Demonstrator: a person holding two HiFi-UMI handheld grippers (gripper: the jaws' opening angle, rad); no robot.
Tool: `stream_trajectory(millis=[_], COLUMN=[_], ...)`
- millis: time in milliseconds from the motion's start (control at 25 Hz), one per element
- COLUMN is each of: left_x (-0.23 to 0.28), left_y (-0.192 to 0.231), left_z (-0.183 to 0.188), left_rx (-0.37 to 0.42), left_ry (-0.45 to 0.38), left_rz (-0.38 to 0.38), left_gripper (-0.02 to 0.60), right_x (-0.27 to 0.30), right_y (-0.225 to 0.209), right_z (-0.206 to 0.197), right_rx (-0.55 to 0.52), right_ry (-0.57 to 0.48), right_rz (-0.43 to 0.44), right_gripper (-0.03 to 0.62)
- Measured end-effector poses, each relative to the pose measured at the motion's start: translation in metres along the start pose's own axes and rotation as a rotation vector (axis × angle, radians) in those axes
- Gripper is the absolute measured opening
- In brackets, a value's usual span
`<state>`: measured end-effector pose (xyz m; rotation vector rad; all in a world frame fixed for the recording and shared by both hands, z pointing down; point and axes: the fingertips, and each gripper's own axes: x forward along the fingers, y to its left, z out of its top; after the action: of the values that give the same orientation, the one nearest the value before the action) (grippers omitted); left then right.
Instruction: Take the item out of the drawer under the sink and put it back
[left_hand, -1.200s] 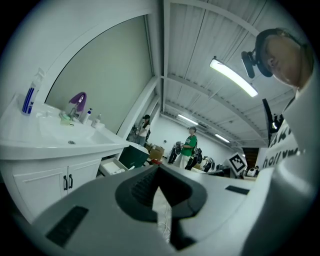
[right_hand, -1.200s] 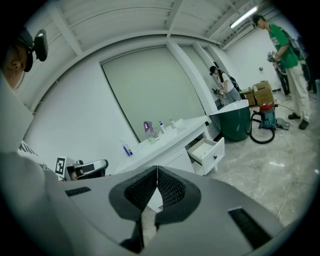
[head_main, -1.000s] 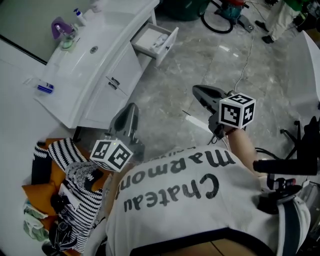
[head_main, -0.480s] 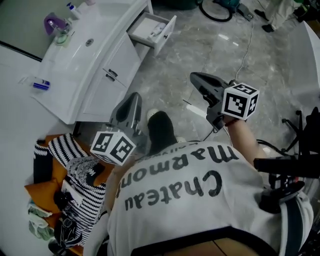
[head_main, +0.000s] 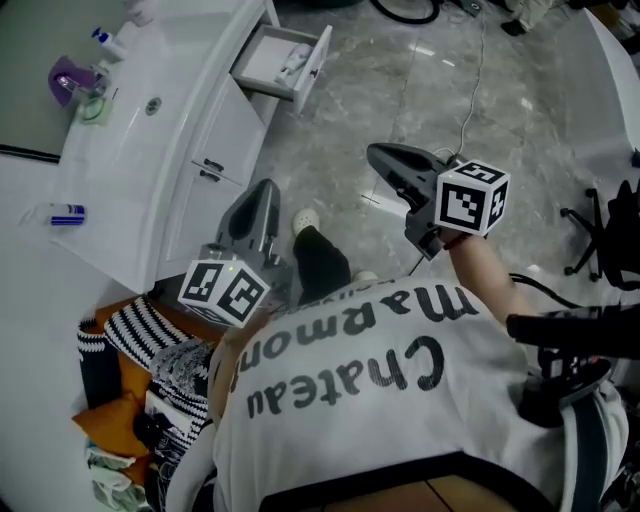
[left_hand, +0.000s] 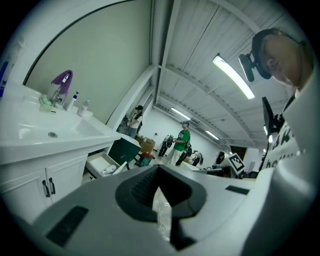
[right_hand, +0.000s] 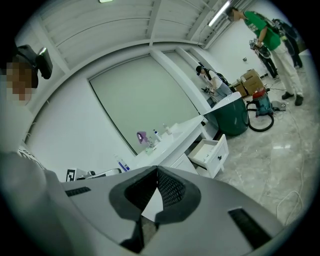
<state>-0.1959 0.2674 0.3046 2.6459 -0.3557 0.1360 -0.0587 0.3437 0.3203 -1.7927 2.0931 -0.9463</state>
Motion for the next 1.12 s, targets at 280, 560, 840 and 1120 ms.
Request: stream_trajectory(millis=[280,560,840,1120], left_x=[0.034,0.061,0.086,0.111], left_y=[0.045,0.077,0.108,0.129], left_z=[0.038,0.086,0.122,0.141], left_rx=[0.008,0.048,0.073,0.089], left_ry=[0.022,0.031,0.037,0.054], left_rz=[-0.041,-0.091,-0.161,-0.261], left_gripper=[0.005,0.005,0.005,0.005], right_x=[0.051,0.095,0.133,0.162], right_y=[-0.012,-0.012,-0.013,-0.015], right_z=[0.037,0.078,0.112,0.136], right_rx=[0.024,-0.006,-0.018,-0.036], right_ry=[-0.047,-0.1,-0.149,-0.195], right_rz=[-0.015,-0.035,-0.074,-0.121], right_gripper=[0.011,0.011,0.011,0.011])
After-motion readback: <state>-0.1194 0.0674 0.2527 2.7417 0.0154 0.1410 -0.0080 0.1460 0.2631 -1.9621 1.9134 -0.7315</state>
